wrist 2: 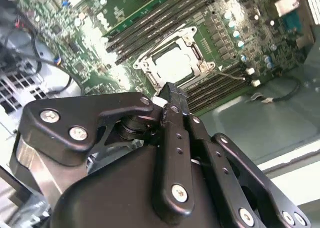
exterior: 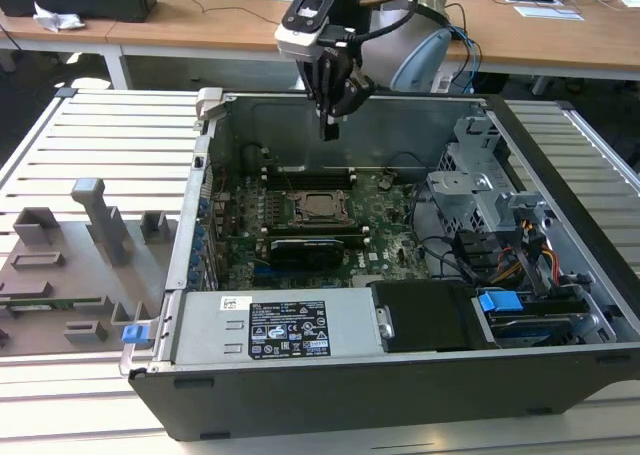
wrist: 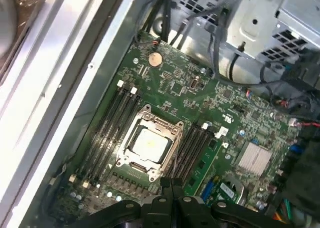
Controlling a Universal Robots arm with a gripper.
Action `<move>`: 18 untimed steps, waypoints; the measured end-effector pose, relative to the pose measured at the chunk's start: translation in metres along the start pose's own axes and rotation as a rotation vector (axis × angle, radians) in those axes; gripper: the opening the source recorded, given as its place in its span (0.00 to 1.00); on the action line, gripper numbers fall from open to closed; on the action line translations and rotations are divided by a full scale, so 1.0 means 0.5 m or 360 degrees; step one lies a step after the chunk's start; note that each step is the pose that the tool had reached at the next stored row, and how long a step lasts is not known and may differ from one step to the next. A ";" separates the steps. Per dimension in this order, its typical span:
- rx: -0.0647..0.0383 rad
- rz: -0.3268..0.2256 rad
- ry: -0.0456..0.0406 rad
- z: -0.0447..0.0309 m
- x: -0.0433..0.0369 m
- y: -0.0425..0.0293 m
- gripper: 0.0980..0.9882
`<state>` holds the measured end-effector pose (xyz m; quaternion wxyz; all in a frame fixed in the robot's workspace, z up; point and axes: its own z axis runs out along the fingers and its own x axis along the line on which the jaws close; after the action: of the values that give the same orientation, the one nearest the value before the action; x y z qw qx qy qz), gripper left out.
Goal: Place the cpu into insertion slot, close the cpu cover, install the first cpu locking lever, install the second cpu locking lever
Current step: 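Install the first cpu locking lever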
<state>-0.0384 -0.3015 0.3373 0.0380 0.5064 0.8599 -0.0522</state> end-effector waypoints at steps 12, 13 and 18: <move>-0.0050 -0.0414 -0.0021 0.000 0.000 0.000 0.01; -0.0054 -0.0449 -0.0023 0.000 0.000 0.000 0.01; -0.0077 -0.0648 -0.0034 0.000 0.000 0.000 0.01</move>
<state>-0.0384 -0.3015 0.3373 0.0479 0.3206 0.9450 -0.0434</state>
